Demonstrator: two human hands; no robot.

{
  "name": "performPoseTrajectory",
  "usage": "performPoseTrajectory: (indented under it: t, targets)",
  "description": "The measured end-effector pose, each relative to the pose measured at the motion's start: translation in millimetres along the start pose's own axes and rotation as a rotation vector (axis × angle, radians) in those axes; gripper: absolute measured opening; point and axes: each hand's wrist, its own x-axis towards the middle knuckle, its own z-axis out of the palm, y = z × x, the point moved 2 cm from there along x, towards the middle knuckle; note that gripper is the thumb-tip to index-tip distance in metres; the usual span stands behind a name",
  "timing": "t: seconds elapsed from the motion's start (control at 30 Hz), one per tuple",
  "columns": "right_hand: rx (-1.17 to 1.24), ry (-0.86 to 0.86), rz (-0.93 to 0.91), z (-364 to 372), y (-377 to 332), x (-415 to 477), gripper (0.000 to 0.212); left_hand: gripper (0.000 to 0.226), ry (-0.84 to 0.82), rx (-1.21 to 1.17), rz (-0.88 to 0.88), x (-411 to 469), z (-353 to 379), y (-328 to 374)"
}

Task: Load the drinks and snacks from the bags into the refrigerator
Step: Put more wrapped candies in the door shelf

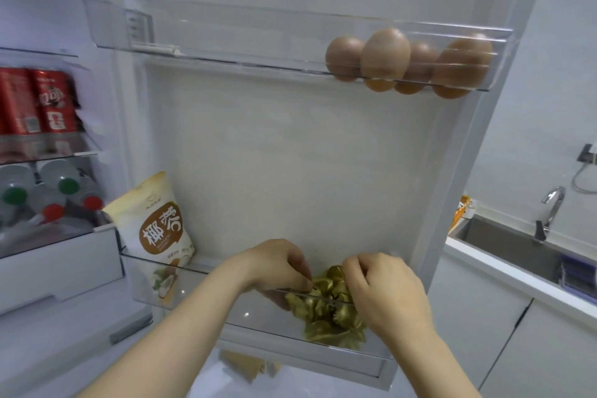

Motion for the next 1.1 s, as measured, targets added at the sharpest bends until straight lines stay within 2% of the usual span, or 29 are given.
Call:
performPoseTrajectory:
  t: [0.1,0.23,0.33,0.43,0.6,0.83,1.1]
  targets:
    - [-0.12,0.117,0.072,-2.3,-2.9,-4.4,0.049,0.018,-0.032,0.025,0.026,0.4,1.0,1.1]
    - [-0.155,0.124,0.097,-0.7,-0.7,-3.0,0.057,0.021,-0.032,0.078,0.091,1.7,1.5,0.3]
    - [-0.167,0.107,0.07,-1.1,0.8,-1.9,0.059,0.021,0.072,0.156,0.16,3.0,-1.2,0.1]
    - [-0.19,0.13,0.03,-4.7,7.9,-2.2,0.054,0.02,0.202,0.213,0.208,4.7,-3.2,-1.4]
    - [-0.19,0.112,-0.063,-8.6,13.7,-5.9,0.047,0.025,0.287,0.222,0.262,5.0,-1.8,-4.4]
    - [-0.126,0.149,-0.056,-20.5,5.4,-20.7,0.034,0.02,0.42,0.148,0.412,-9.5,-0.3,-1.6]
    - [-0.103,0.221,0.055,-38.8,4.9,-63.8,0.022,0.016,0.305,0.028,0.678,-37.3,21.9,13.7]
